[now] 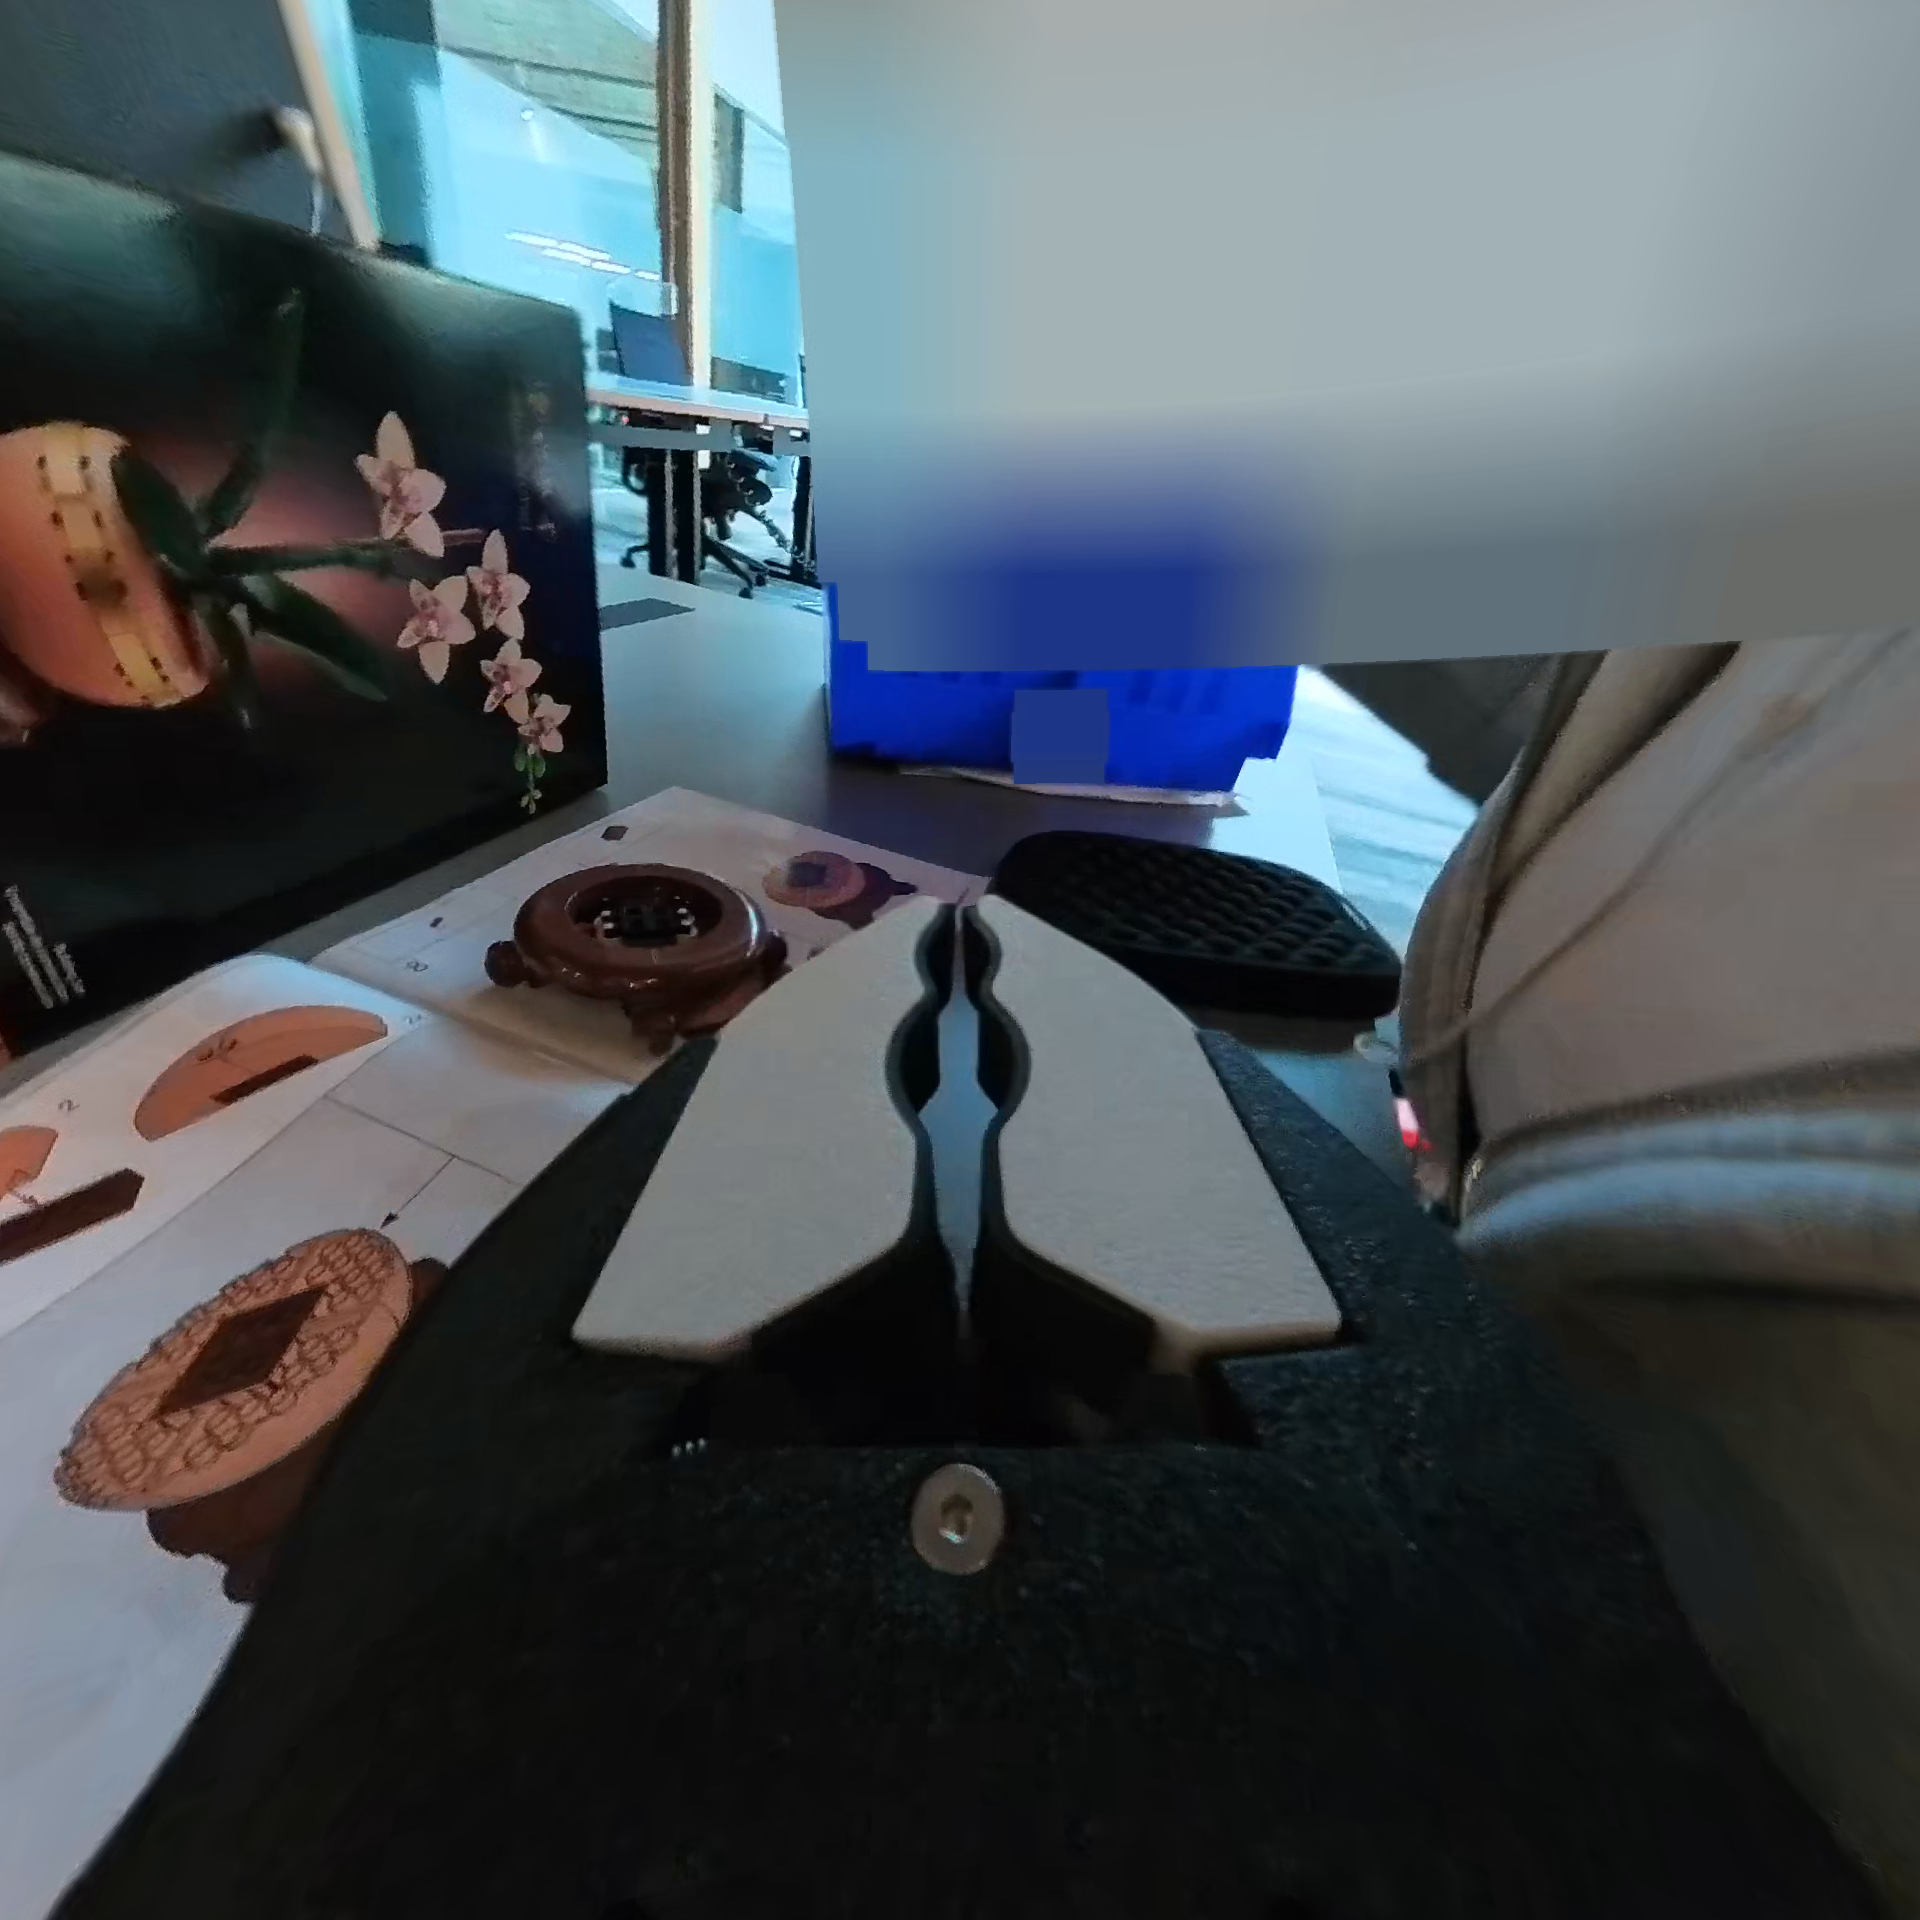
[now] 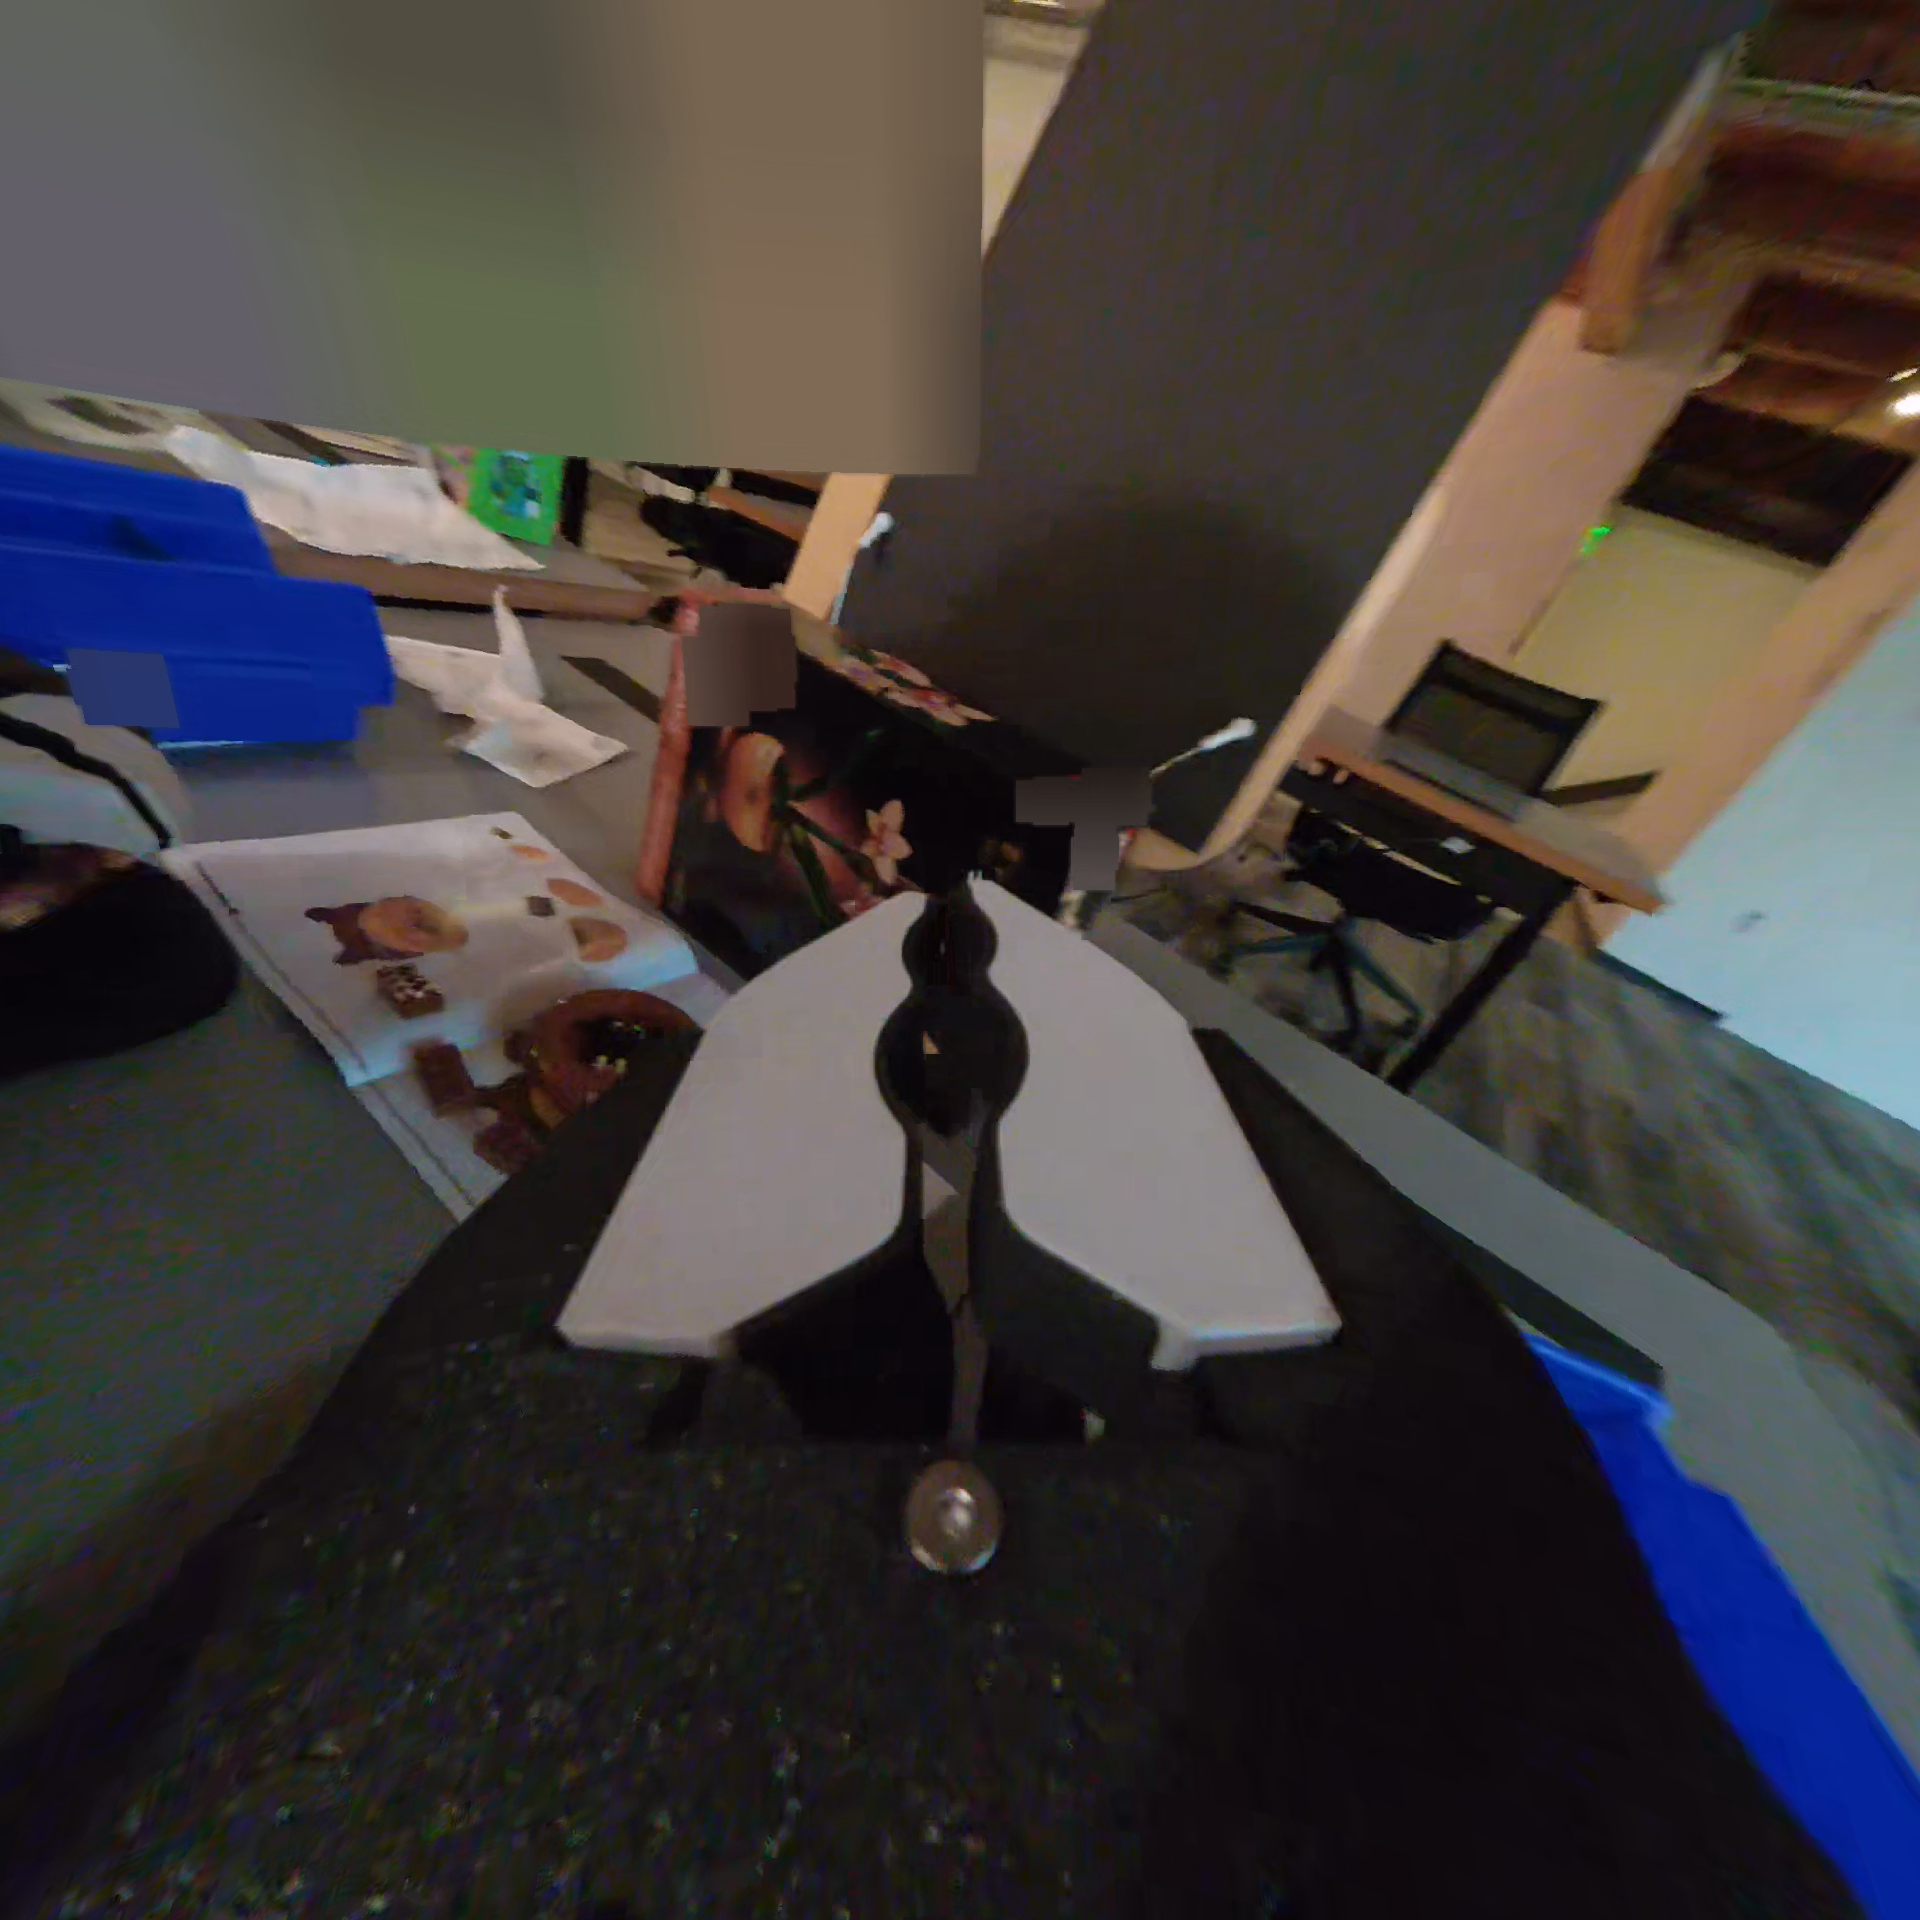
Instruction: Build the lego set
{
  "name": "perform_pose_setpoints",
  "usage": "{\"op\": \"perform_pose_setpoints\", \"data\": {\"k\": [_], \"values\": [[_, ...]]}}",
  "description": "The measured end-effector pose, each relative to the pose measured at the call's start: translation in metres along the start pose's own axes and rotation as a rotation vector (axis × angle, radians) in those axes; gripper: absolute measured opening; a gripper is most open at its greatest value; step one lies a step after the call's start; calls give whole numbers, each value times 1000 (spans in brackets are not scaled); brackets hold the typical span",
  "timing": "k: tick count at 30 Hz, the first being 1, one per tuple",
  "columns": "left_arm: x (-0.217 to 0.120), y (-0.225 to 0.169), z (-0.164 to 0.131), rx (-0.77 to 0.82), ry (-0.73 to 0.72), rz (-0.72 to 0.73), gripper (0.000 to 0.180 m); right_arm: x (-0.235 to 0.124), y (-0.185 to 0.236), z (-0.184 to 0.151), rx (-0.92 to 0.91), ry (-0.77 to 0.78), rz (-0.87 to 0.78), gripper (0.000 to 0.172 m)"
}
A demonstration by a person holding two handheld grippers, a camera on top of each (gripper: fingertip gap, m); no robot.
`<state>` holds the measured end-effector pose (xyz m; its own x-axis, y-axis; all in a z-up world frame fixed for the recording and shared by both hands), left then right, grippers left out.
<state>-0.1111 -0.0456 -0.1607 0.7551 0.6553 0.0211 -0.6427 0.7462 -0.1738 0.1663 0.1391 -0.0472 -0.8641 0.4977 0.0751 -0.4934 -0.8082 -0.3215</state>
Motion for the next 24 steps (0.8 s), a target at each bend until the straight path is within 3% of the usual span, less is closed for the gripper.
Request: {"op": "perform_pose_setpoints", "data": {"k": [2,4,6,9,11,12,13,15,16,18,21,22,23,24], "values": [[1,-3,-1,37,14,2,0,-26,-14,9,10,-55,-54,12],[2,-5,-1,63,25,-1,0,-48,-31,17,39,-94,-107,53],[3,-6,-1,65,31,-10,8,-65,-46,17,36,-55,-139,80],[1,-4,0,43,19,-2,35,-82,-60,9,-8,12,-133,86],[1,-3,0,47,11,20,47,-88,-65,3,-18,24,-103,76],[1,-2,0,53,9,36,51,-92,-63,0,-55,24,-37,29],[0,-1,1,58,8,60,56,-94,-61,-2,-89,31,19,0],[-1,1,1,66,-1,114,64,-92,-65,-8,-66,62,40,0],[-2,2,2,72,-11,127,59,-91,-67,-11,-59,65,51,0],[-4,-4,4,114,-39,96,0,-88,-73,-16,-58,48,36,9],[-4,-5,4,135,-44,104,0,-85,-84,-19,-73,2,-56,56],[-5,-4,4,133,-49,121,0,-86,-88,-18,-82,-7,-80,56],[-5,-3,5,127,-54,134,10,-89,-90,-17,-98,-17,-68,22],[-6,-1,5,112,-58,150,31,-93,-92,-15,-96,-29,-44,0]]}}
Point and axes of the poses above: each gripper's, where its closed fingertips meet, x out along the fingers, z out of its top, y = z × x across the jaws, the point moved 6 cm from there along -x, back along the fingers, and after that the axes turned 7 degrees about -z, right-handed, at the moved point
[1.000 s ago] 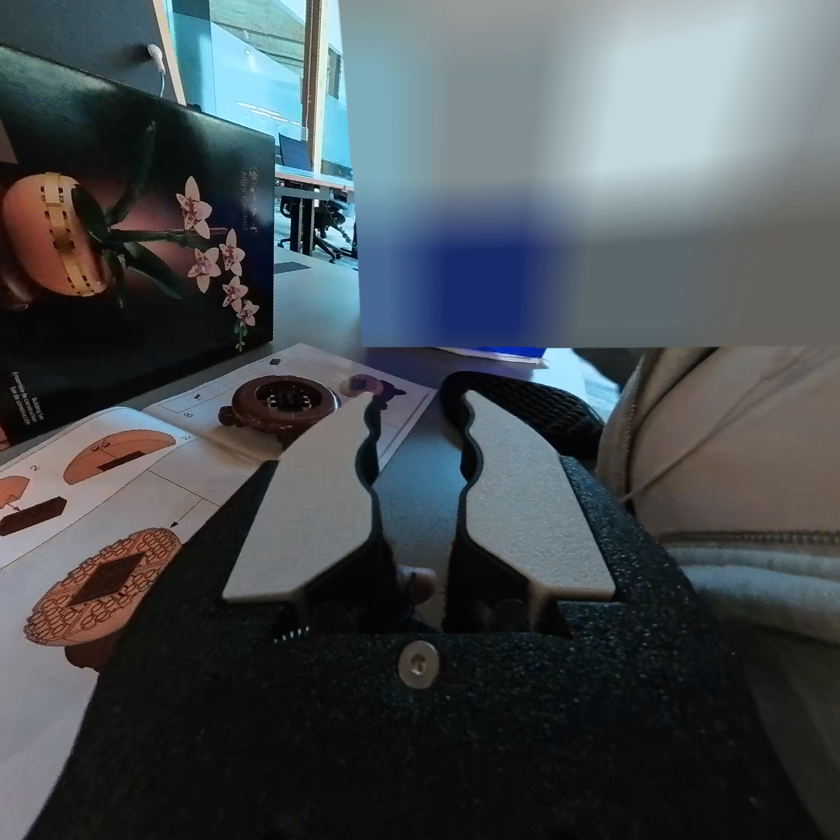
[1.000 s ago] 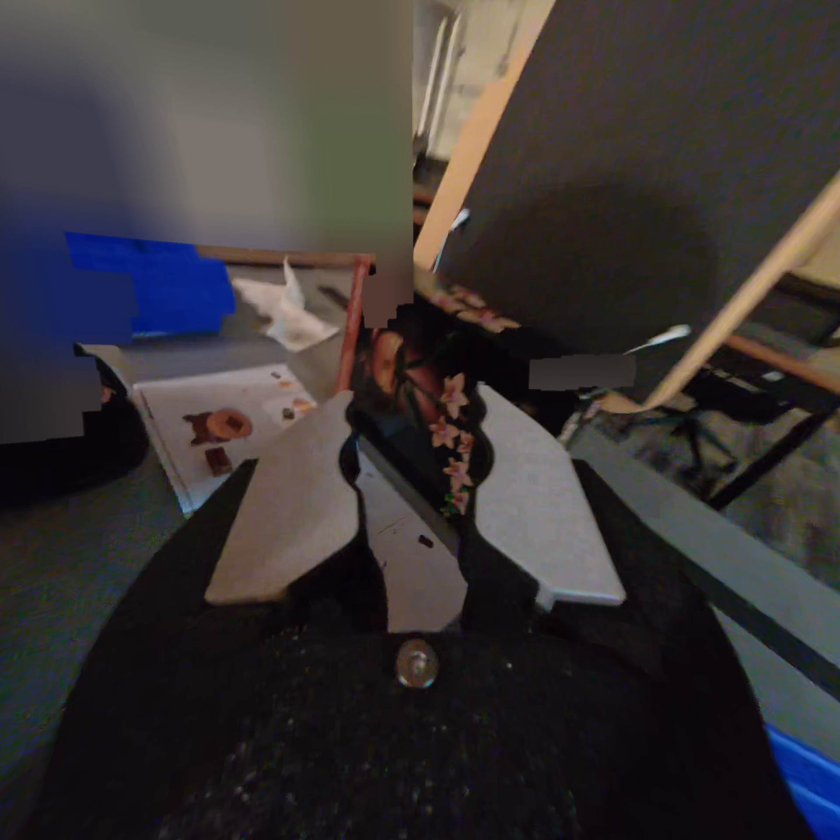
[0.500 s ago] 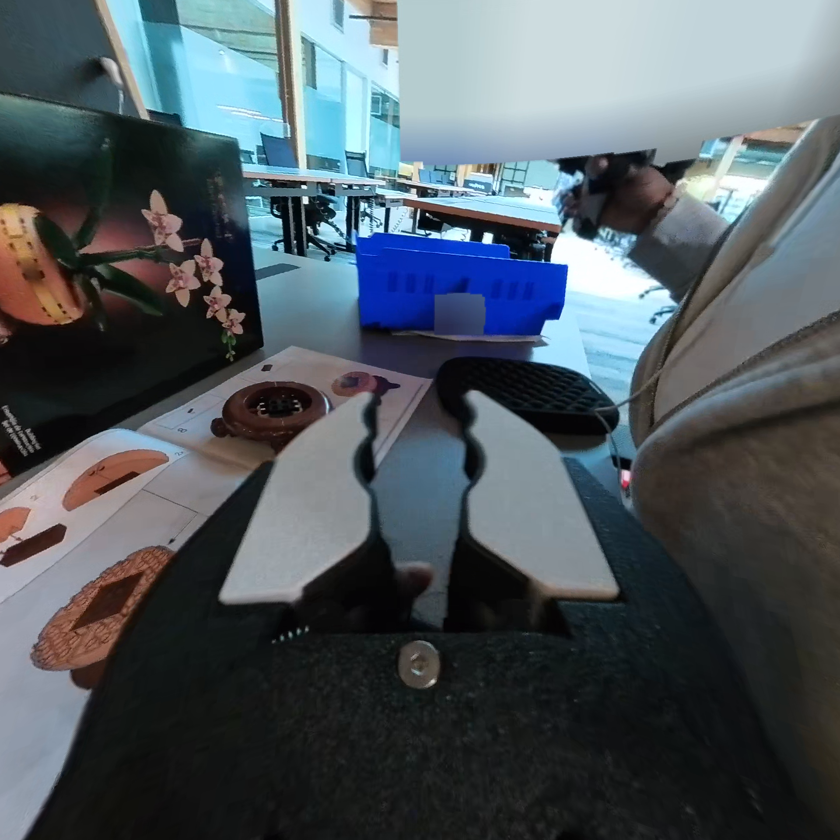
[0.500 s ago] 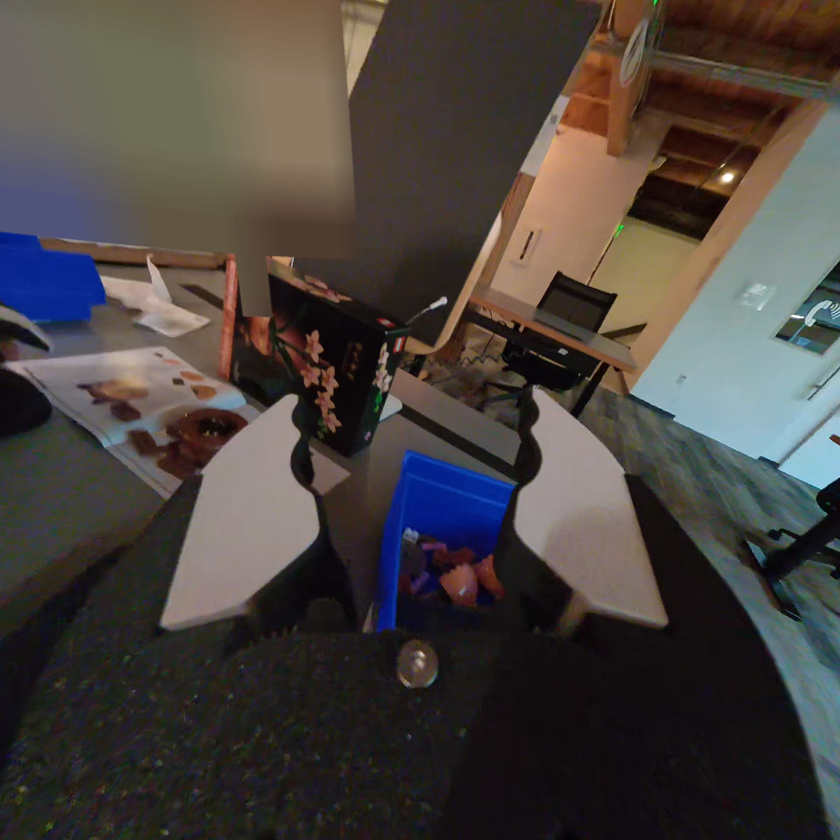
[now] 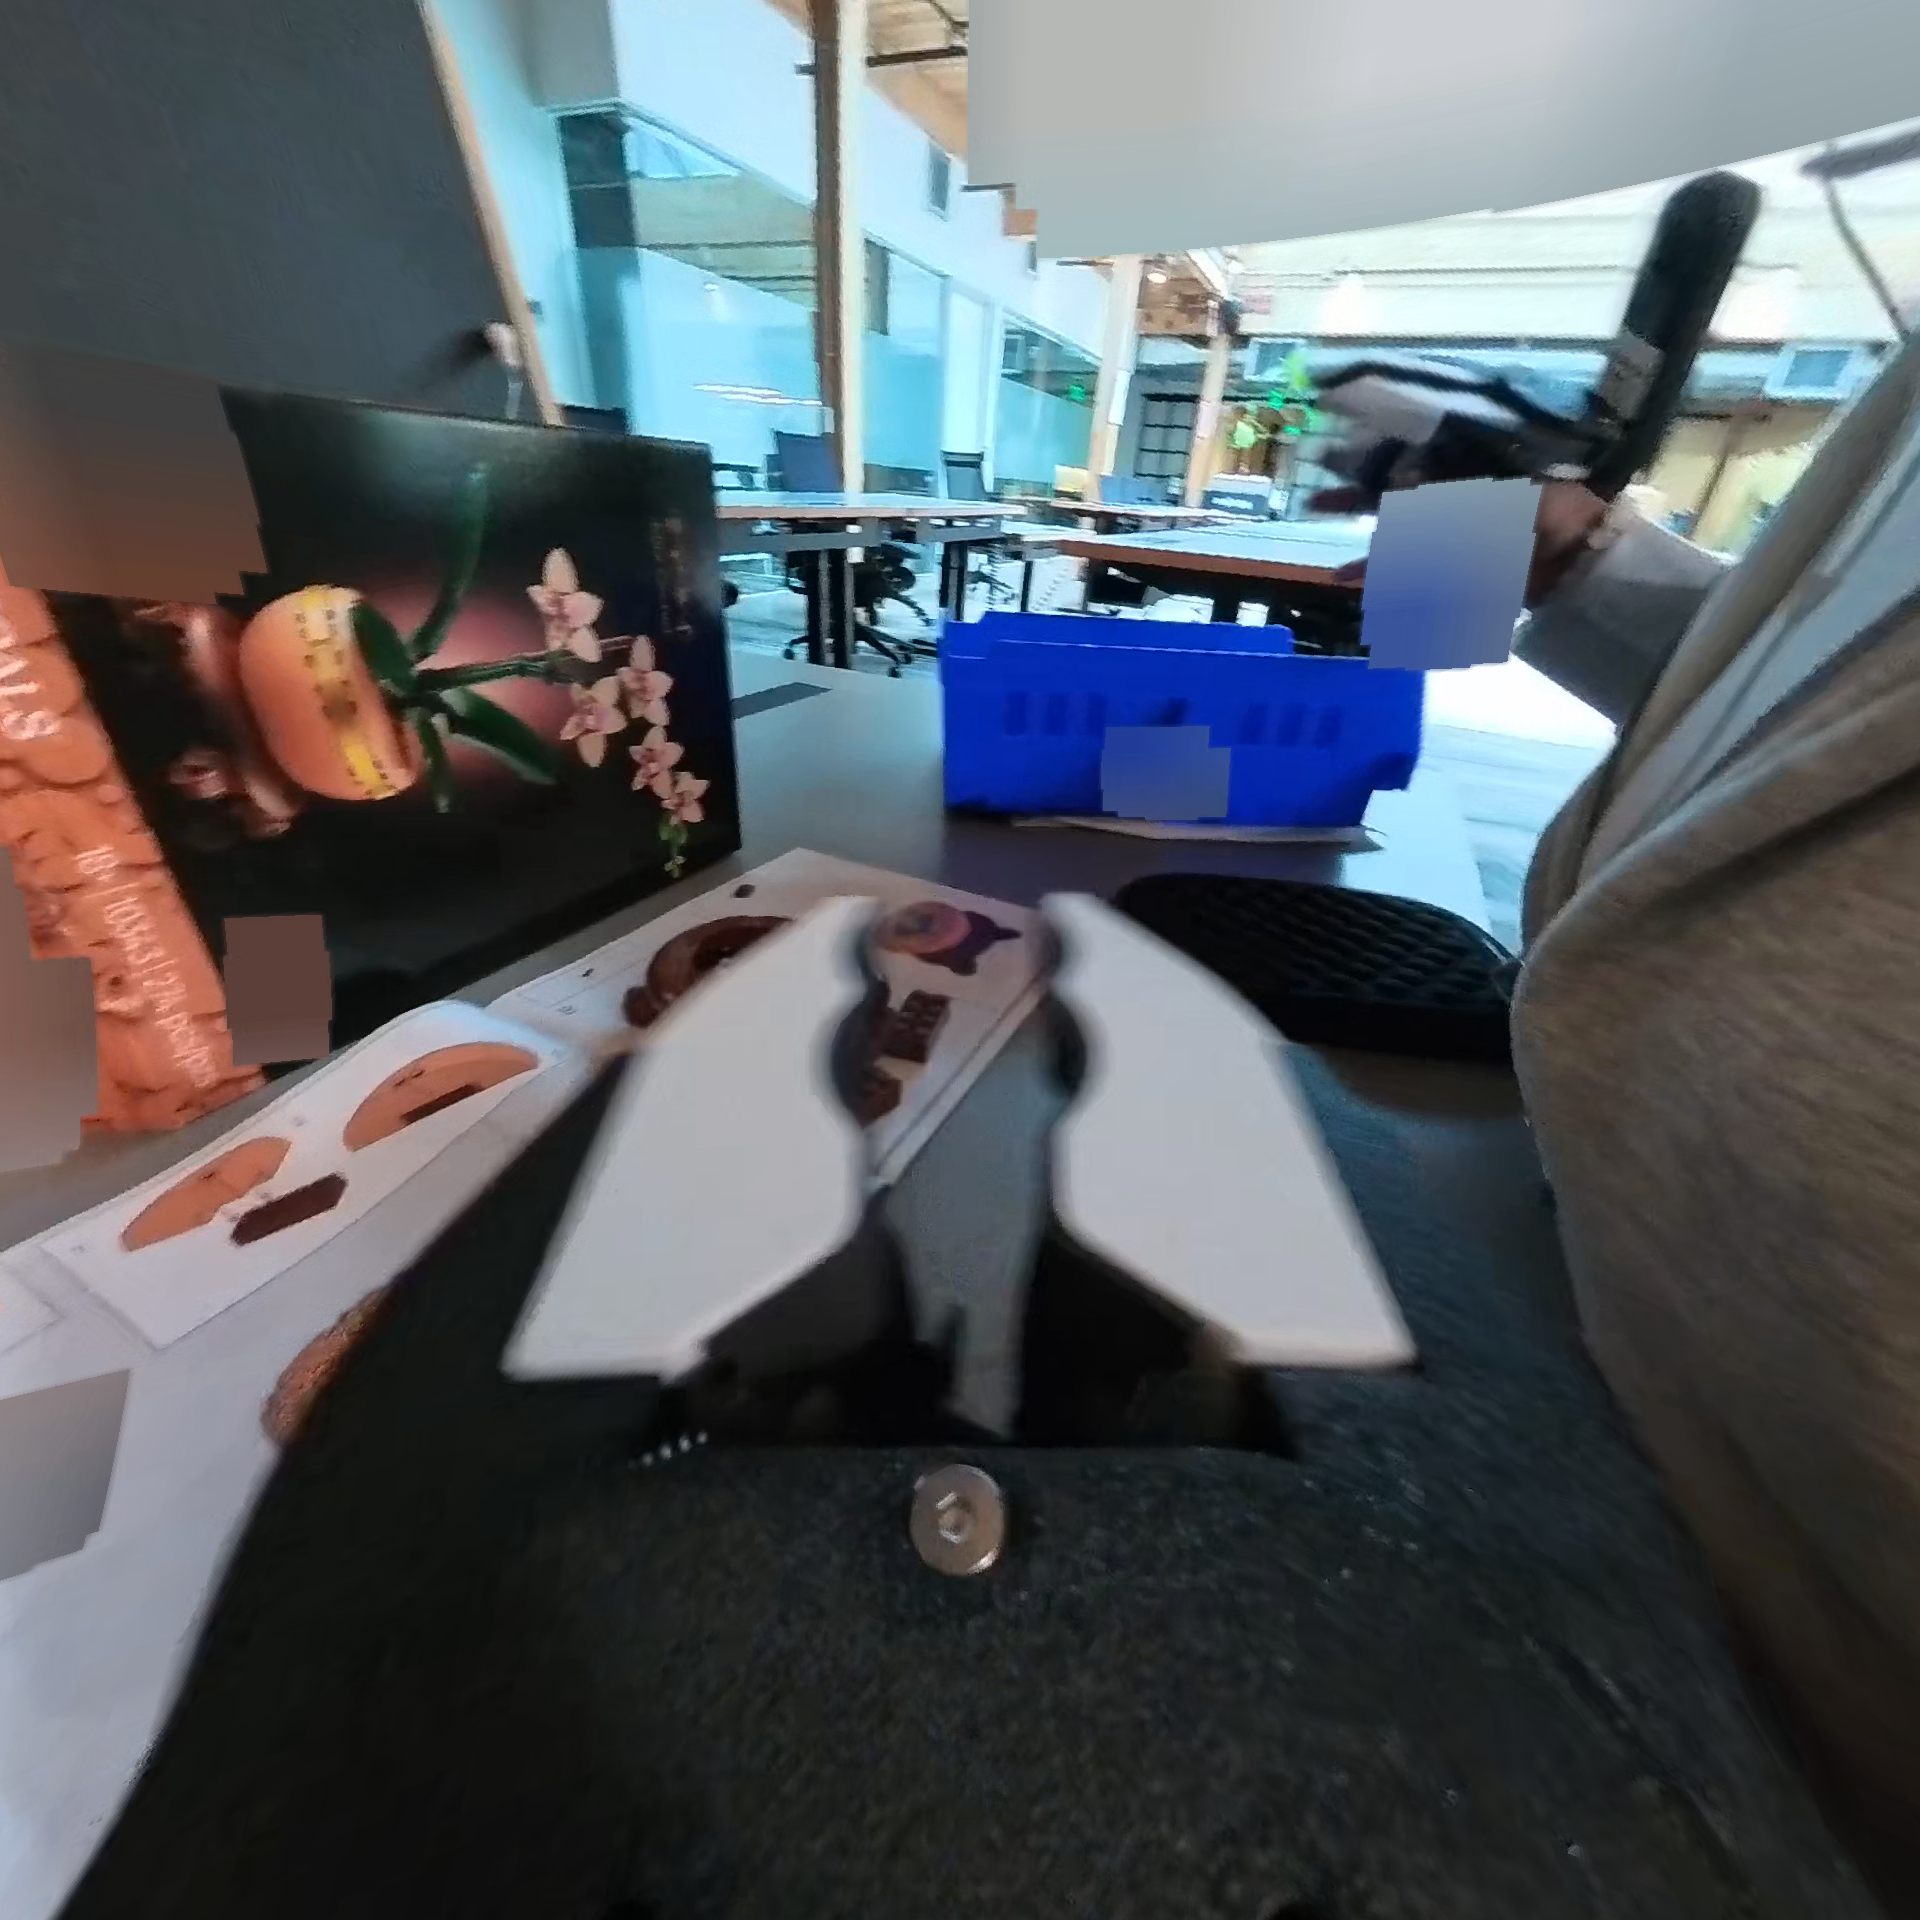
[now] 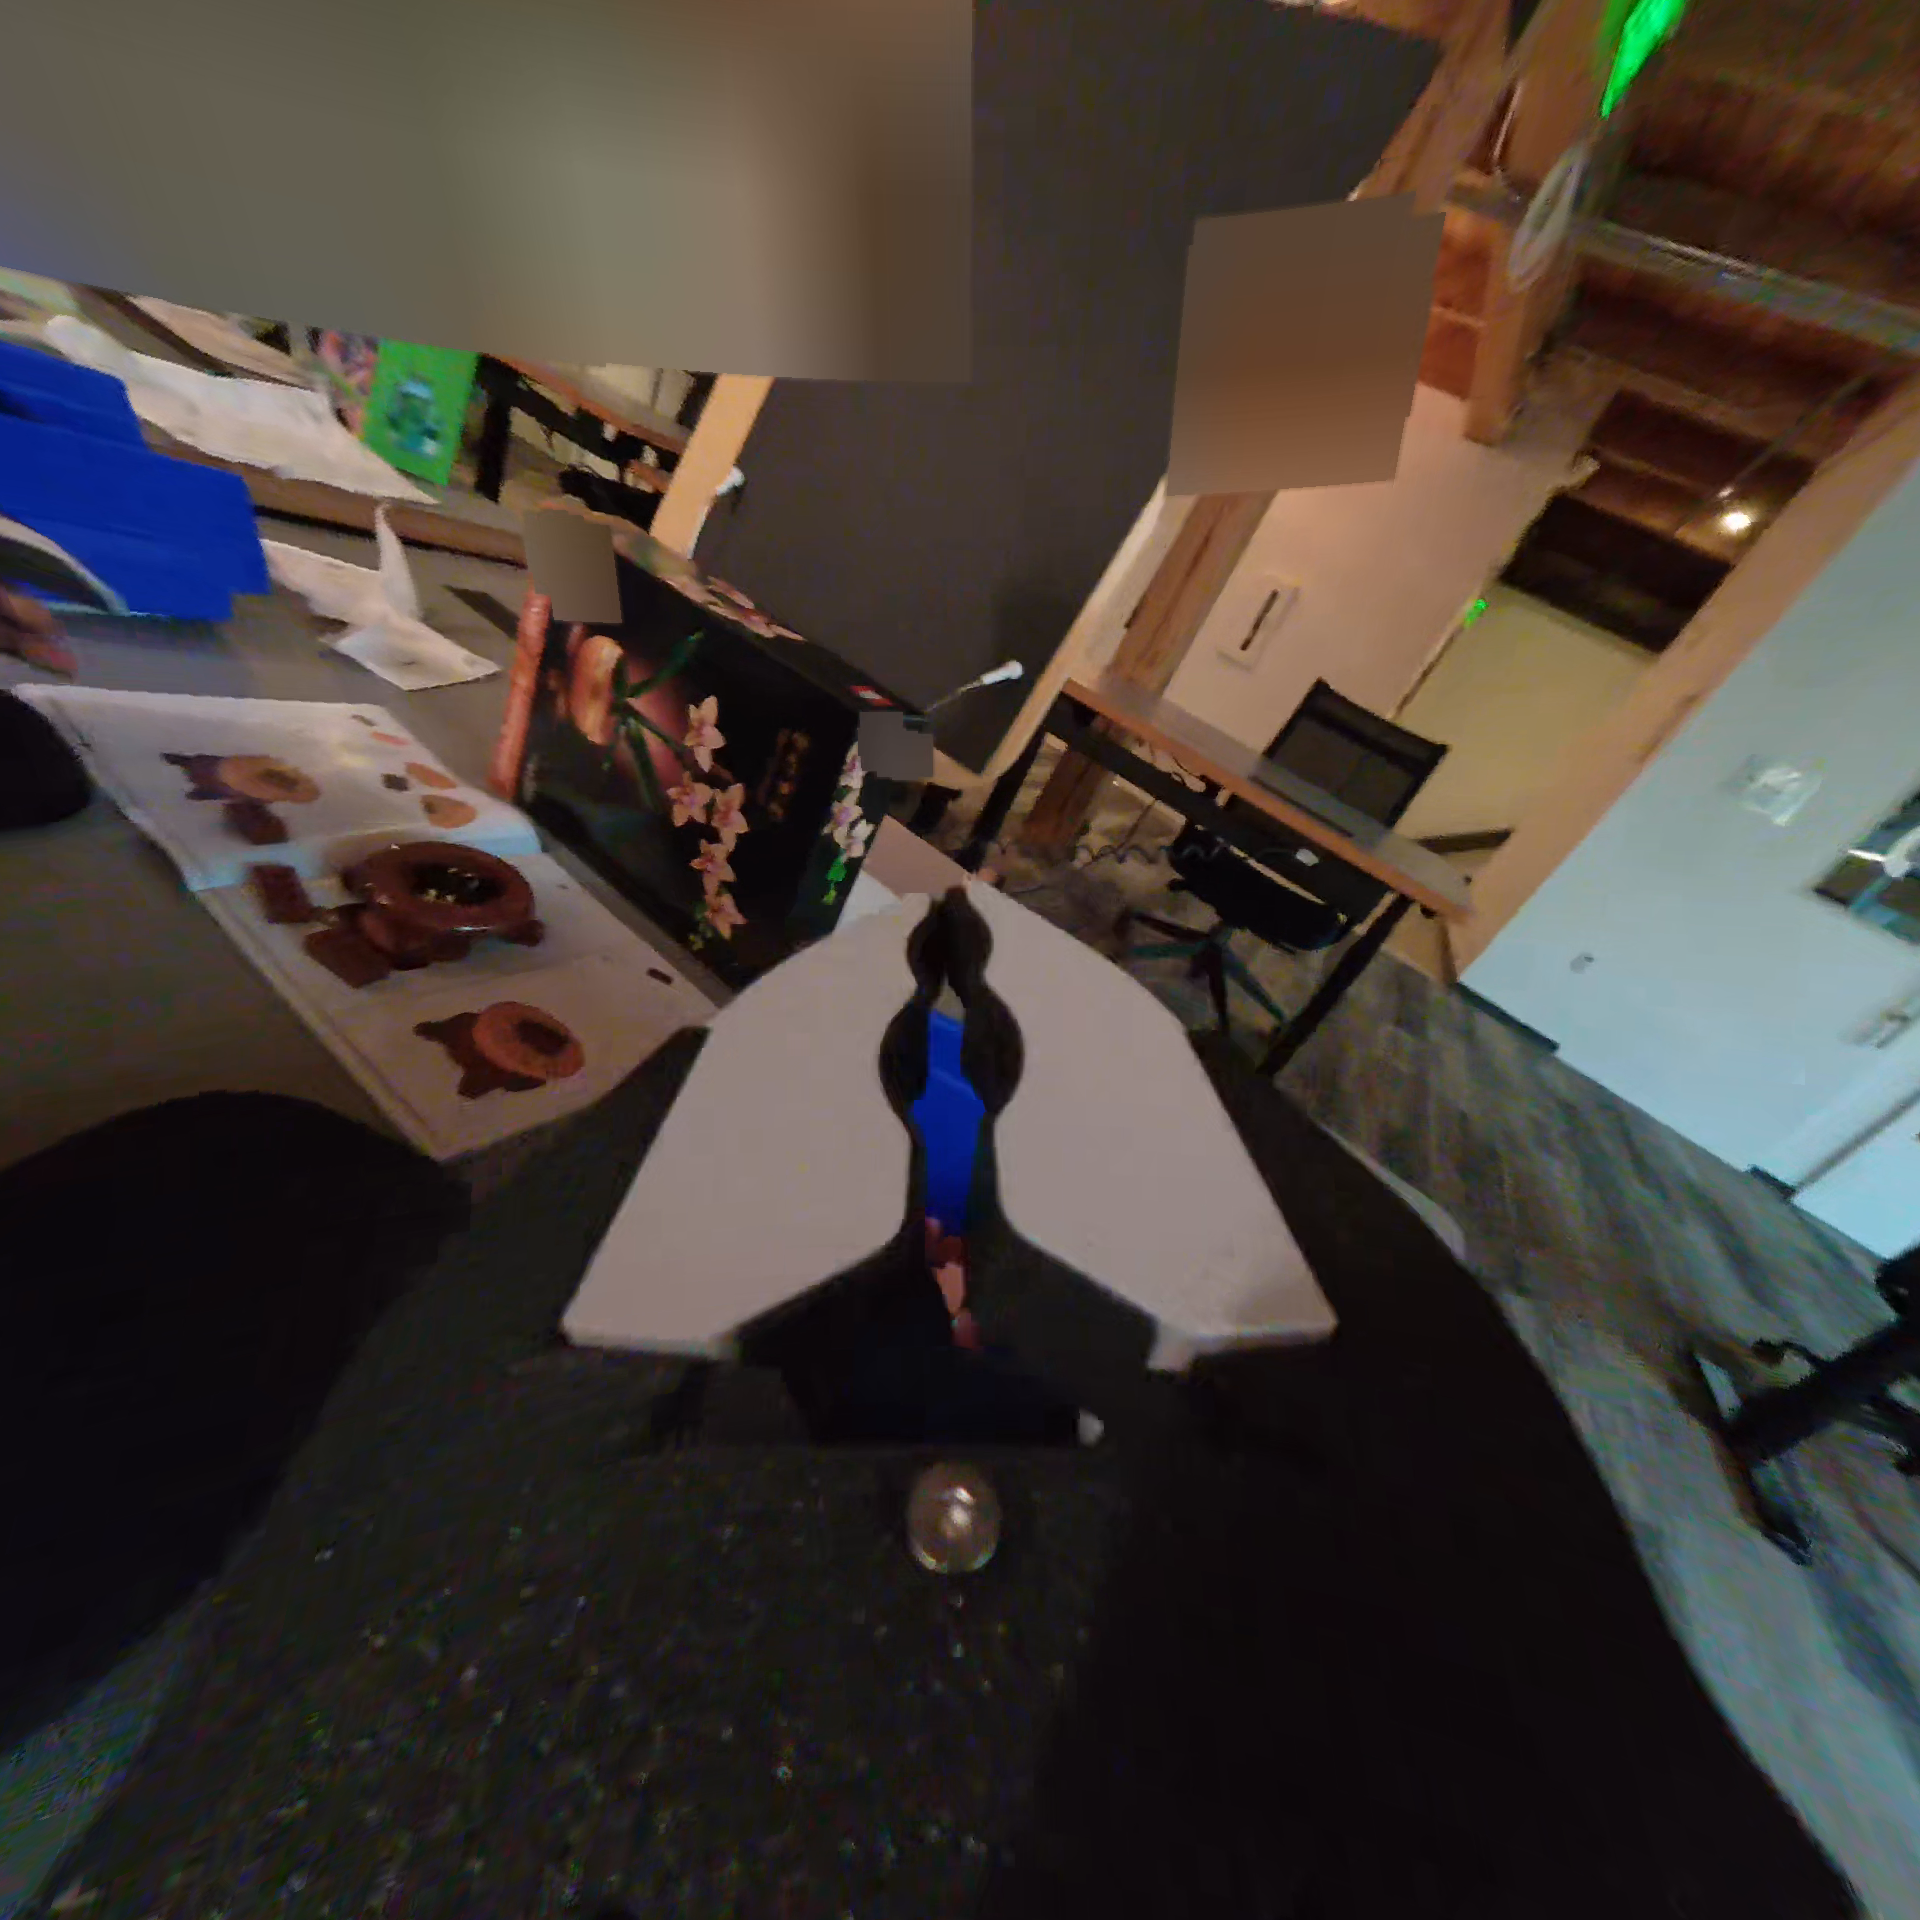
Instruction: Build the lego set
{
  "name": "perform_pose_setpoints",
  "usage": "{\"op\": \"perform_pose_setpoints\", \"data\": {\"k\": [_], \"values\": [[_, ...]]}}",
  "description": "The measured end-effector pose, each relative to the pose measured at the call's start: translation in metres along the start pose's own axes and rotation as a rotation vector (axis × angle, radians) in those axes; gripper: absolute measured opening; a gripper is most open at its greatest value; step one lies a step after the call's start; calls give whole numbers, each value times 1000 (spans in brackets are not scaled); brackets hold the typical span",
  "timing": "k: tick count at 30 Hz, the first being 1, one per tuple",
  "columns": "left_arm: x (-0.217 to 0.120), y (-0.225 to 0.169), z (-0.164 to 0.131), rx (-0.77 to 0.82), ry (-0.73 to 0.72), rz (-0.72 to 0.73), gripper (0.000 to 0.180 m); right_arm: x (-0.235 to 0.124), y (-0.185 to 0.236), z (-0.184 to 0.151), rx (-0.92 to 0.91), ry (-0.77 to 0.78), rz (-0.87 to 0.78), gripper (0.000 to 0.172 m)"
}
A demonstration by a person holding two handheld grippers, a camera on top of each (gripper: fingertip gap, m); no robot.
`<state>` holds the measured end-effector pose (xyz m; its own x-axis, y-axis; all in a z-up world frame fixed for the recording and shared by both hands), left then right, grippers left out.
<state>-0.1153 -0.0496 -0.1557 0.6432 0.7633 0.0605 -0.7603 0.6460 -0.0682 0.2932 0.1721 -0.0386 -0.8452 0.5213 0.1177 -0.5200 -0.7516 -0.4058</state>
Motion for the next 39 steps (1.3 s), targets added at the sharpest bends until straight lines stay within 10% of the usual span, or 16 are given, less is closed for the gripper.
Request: {"op": "perform_pose_setpoints", "data": {"k": [3,9,13,23,32,39], "values": [[0,7,-1,-58,7,38,76,-6,-4,4,51,-6,71,0],[6,7,-4,-56,64,47,64,24,48,10,109,-44,268,43],[11,6,-8,-42,117,45,60,86,146,-16,349,110,686,28],[17,-1,-13,2,186,17,55,185,261,-87,-161,404,1048,32],[12,-1,-9,-21,123,-14,54,169,258,-93,-241,549,1030,15],[9,1,-6,-63,78,-36,49,99,100,-27,-120,577,604,14]]}}
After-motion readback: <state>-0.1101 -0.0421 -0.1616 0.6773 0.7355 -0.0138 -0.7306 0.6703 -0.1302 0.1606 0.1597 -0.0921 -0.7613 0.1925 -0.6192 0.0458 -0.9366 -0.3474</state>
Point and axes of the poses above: each gripper's, where its closed fingertips meet, x out along the fingers, z out of its top, y = z × x across the jaws, the point moved 6 cm from there along -x, back along the fingers, and after that the axes turned 7 degrees about -z, right-handed, at the moved point
